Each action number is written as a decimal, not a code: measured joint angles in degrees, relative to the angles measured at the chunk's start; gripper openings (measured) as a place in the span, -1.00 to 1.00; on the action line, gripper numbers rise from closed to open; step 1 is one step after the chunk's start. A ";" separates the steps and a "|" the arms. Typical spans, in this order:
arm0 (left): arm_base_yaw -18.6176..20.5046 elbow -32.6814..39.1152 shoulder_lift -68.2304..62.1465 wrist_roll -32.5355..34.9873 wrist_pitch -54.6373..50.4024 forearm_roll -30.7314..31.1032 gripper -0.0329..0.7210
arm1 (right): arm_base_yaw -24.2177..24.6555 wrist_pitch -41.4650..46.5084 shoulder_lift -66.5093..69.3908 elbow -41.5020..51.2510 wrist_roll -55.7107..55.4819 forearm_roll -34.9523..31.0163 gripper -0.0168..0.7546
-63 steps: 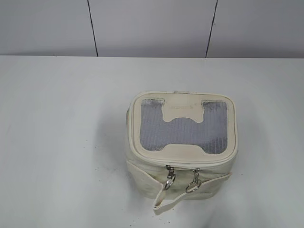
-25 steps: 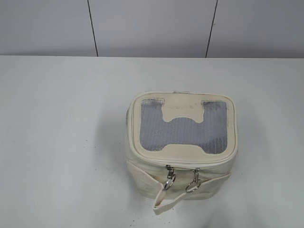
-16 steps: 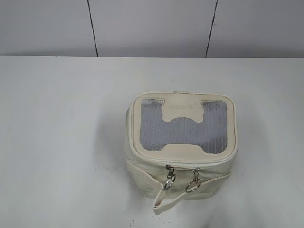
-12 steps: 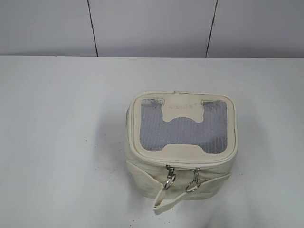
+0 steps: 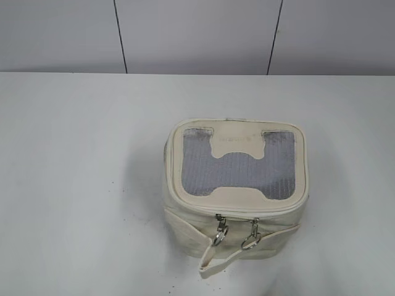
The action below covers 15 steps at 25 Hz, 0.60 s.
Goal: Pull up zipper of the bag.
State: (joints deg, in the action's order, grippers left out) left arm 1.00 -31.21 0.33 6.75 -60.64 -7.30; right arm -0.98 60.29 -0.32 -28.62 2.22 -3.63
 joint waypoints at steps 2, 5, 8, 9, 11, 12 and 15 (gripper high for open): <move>0.00 0.00 0.00 0.00 0.00 0.00 0.18 | 0.00 0.00 0.00 0.00 0.00 0.00 0.21; 0.00 0.00 0.00 0.00 0.00 0.00 0.18 | 0.00 0.00 0.00 0.00 0.00 0.00 0.21; 0.00 0.00 0.00 0.00 0.00 0.00 0.18 | 0.00 0.00 0.00 0.00 0.00 0.00 0.21; 0.00 0.00 0.00 0.00 0.00 0.00 0.18 | 0.00 0.00 0.00 0.00 0.00 0.00 0.21; 0.00 0.00 0.00 0.00 0.00 0.00 0.18 | 0.00 0.00 0.00 0.00 0.00 0.00 0.21; 0.00 0.00 0.00 0.00 0.00 0.00 0.18 | 0.00 0.00 0.00 0.00 0.00 0.00 0.21; 0.00 0.00 0.00 0.00 0.00 0.00 0.18 | 0.00 0.00 0.00 0.00 0.00 0.00 0.21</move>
State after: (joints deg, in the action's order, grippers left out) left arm 1.00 -31.21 0.33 6.75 -60.64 -7.30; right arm -0.98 60.29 -0.32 -28.62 2.22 -3.63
